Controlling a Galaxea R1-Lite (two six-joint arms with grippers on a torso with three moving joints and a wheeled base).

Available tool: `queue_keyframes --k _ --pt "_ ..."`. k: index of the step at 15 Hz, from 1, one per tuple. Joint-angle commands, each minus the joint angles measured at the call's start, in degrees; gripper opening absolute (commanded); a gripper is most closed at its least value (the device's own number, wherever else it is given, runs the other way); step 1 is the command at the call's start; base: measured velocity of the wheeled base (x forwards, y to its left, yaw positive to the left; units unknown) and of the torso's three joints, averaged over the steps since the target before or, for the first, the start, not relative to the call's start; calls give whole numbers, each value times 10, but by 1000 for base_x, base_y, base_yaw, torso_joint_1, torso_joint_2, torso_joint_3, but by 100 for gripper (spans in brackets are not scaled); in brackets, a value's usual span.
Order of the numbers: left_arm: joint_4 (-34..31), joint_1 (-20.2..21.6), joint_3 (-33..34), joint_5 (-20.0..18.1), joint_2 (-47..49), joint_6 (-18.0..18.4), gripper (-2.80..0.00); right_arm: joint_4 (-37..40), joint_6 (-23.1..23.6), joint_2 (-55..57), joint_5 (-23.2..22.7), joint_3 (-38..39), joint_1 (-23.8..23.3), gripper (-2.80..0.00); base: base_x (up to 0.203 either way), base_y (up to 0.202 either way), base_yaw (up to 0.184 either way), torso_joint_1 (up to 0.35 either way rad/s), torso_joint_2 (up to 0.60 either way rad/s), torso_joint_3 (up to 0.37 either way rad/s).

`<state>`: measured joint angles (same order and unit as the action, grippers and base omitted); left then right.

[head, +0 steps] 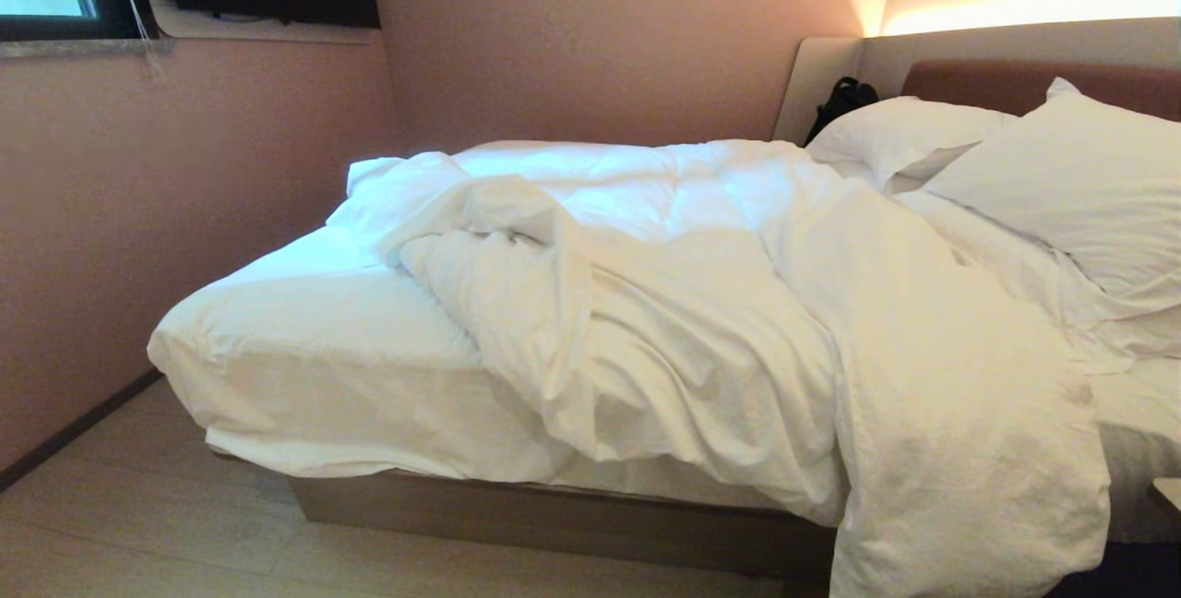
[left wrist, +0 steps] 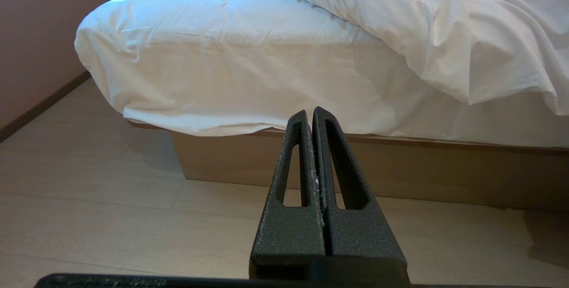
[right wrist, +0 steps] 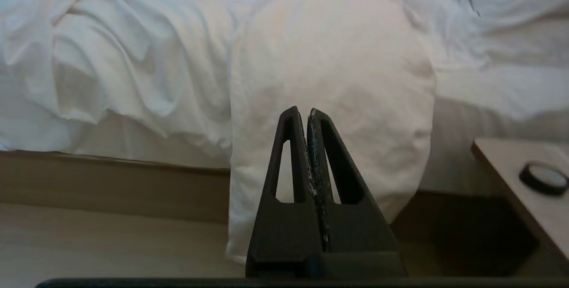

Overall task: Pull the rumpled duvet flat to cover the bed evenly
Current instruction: Hold the folded corner of the quilt

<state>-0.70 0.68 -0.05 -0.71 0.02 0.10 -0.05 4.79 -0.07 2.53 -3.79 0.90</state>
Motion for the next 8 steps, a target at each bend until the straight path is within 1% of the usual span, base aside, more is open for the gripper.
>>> queue_keyframes --k 1,4,6,8 --pt "0 0 0 0 0 0 -280 -25 8 1 -13 16 0 -280 0 0 0 0 0 0" --pt "0 0 0 0 0 0 -280 -25 0 1 -32 36 1 -280 0 0 0 0 0 0" --pt "-1 0 0 0 1 0 -280 0 -4 1 -35 36 0 -280 0 0 0 0 0 0" --pt "0 0 0 0 0 0 -280 1 -25 1 -33 36 0 -280 0 0 0 0 0 0"
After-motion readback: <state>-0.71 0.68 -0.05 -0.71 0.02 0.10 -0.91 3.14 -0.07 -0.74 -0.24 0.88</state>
